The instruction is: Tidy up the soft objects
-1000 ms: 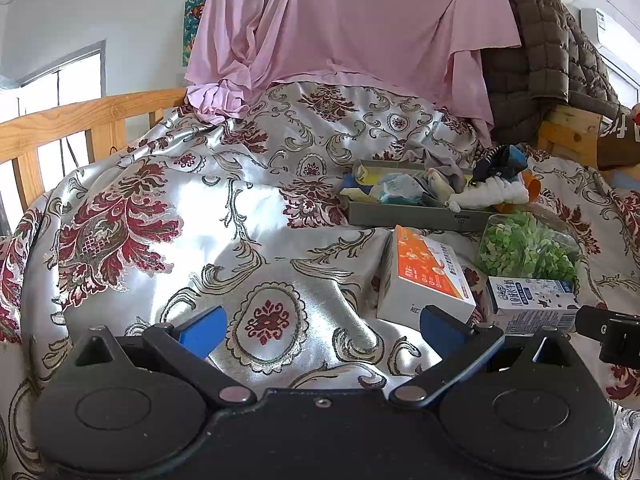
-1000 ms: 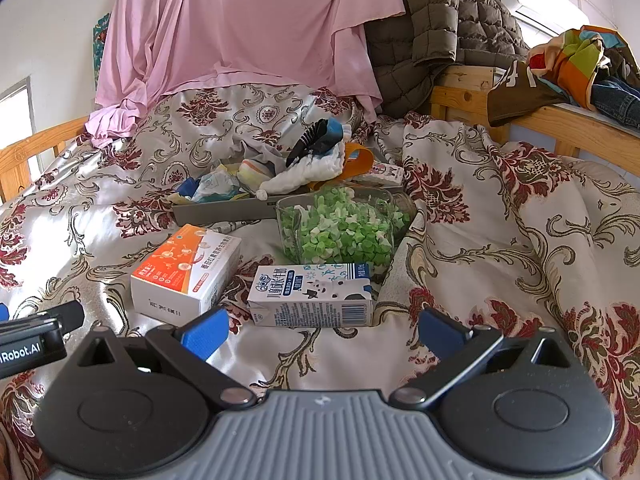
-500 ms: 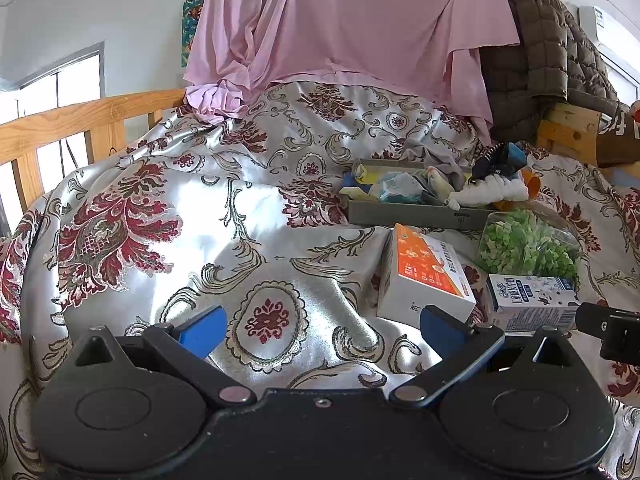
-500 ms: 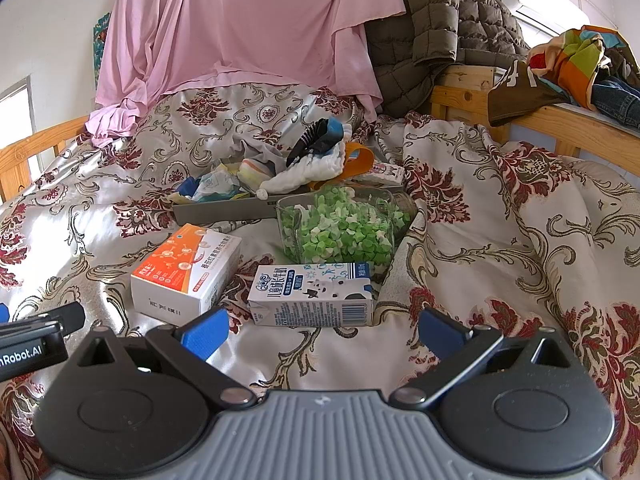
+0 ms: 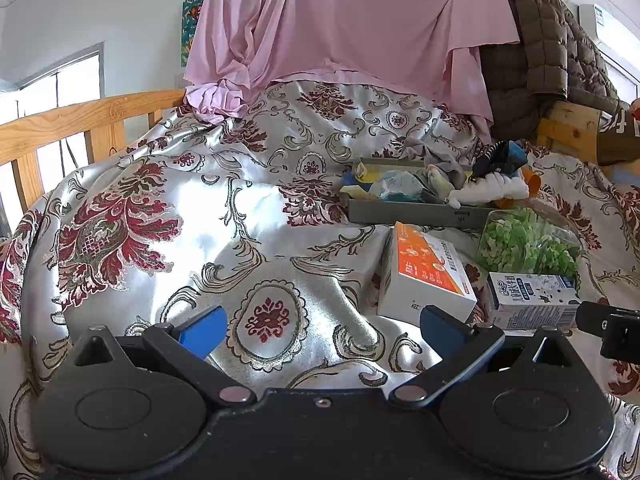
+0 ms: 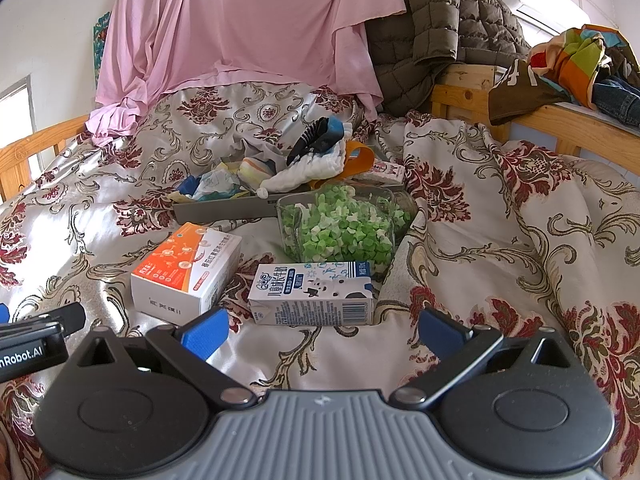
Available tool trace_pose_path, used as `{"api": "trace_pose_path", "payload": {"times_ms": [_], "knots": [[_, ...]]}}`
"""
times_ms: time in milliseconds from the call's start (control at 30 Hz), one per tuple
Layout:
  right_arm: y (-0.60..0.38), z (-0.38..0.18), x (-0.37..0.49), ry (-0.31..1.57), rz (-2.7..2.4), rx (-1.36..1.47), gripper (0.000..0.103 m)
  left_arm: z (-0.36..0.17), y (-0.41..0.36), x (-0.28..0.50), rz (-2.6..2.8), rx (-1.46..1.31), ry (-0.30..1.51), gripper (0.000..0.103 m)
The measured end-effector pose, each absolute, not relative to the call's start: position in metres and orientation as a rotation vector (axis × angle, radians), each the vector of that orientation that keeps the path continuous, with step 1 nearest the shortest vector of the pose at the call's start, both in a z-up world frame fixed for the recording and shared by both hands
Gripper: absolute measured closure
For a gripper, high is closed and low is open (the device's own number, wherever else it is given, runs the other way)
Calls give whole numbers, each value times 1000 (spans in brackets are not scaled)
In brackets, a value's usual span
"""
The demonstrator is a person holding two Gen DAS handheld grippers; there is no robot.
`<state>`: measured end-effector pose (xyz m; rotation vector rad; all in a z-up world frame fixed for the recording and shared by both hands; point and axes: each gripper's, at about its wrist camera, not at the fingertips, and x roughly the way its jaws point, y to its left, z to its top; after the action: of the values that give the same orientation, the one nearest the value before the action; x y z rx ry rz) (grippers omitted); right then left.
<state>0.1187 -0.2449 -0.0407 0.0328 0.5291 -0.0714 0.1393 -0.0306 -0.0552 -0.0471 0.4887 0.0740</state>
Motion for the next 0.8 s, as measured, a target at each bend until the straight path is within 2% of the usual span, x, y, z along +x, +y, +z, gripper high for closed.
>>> {"api": "trace_pose_path", "payload": {"times_ms": [800], "knots": [[-245,-40,119,530,-72,34,0,-54,-33,136,80,-20,462,1]]}}
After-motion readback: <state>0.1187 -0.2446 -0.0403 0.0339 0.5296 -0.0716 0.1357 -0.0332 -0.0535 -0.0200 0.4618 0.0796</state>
